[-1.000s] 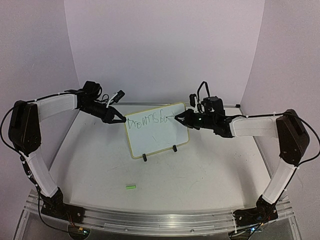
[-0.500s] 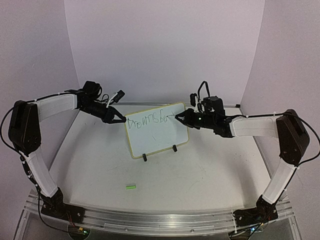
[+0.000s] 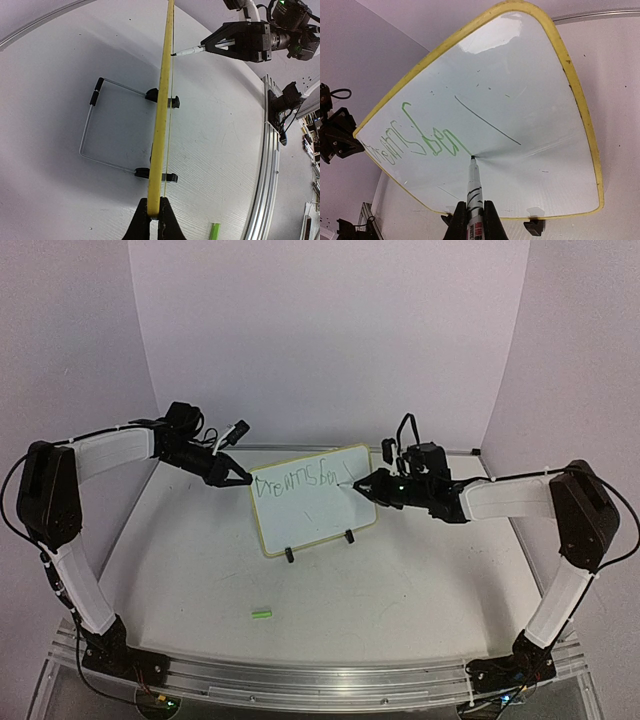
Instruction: Write a sentence on the whiteboard
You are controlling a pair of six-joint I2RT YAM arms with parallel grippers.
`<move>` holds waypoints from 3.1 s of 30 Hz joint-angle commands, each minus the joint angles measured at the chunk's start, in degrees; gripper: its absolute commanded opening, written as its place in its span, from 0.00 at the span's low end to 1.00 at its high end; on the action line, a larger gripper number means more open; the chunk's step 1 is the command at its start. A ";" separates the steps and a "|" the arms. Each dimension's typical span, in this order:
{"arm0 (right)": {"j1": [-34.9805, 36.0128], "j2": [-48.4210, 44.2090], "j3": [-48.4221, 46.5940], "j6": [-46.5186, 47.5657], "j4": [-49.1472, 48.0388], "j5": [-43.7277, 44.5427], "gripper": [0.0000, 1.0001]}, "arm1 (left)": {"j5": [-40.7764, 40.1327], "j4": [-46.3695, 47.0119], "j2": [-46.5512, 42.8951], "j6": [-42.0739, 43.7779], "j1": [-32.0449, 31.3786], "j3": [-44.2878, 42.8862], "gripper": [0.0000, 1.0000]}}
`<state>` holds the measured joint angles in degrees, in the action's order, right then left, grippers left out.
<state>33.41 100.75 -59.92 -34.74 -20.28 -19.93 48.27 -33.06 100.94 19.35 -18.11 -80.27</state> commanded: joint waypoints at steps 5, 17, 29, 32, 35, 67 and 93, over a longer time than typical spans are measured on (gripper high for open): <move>-0.27 -1.93 -1.91 -0.70 -1.73 2.64 0.00 | -3.10 -3.40 -0.40 1.78 -1.02 -0.50 0.00; -0.27 -2.06 -4.24 -1.27 -3.37 3.08 0.00 | -3.13 -3.41 -0.66 1.80 -1.07 -0.49 0.00; -0.32 -3.01 -2.57 -1.86 -3.42 6.46 0.00 | -3.18 -3.41 -0.73 1.79 -1.06 -0.41 0.00; -0.31 -2.93 -2.09 -2.08 -3.43 6.55 0.00 | -3.21 -3.41 -0.75 1.77 -1.05 -0.41 0.00; -0.36 -2.38 -1.93 -2.23 -3.45 5.73 0.00 | -3.16 -3.41 -0.71 1.82 -1.05 -0.41 0.00; -0.36 -4.92 2.50 -1.91 -3.24 3.48 0.00 | -2.91 -3.54 -1.00 1.77 -1.18 -0.37 0.00; -2.05 -13.29 3.48 4.60 2.96 -4.35 0.00 | -3.60 -3.61 -0.64 1.77 -2.00 -0.33 0.00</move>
<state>32.20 89.49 -56.45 -32.22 -17.47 -21.24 47.79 -33.10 100.88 19.55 -18.76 -80.27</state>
